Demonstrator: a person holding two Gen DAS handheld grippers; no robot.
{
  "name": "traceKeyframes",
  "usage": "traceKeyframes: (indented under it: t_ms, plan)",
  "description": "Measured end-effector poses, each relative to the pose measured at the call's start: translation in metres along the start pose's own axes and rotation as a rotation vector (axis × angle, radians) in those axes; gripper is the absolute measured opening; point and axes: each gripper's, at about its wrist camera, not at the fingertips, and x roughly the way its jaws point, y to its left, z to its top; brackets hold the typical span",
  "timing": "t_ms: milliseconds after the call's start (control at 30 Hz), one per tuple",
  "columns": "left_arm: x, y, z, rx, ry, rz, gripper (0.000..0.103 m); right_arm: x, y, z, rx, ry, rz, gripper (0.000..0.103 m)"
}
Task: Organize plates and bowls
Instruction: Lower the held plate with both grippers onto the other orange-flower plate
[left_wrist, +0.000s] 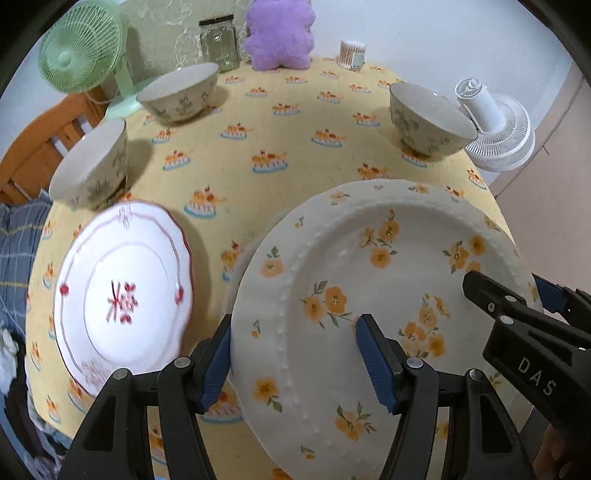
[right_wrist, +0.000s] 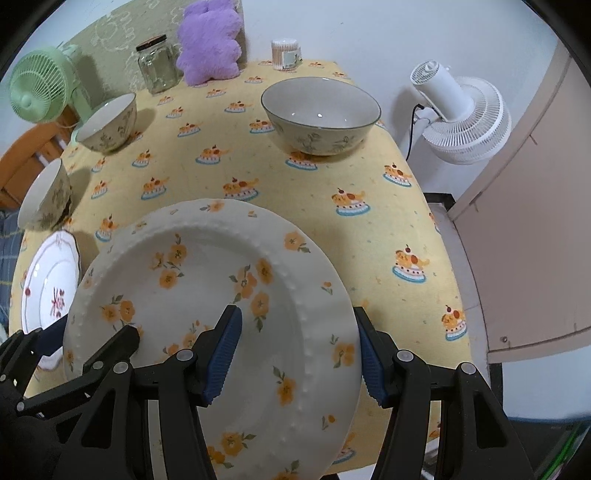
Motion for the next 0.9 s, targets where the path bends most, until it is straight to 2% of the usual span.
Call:
traceKeyframes:
  t_ms: [367, 900]
  plan:
    - [0.011, -0.007, -0.014, -0.072, 0.018, 0.032, 0.067, 0.012, -0.010, -0.008, -0.047, 0.020, 0.033, 0.063]
    - [0.020, -0.019, -0.014, -0.077, 0.009, 0.103, 0.068, 0.025, -0.019, -0.011, -0.045, 0.053, 0.052, 0.061]
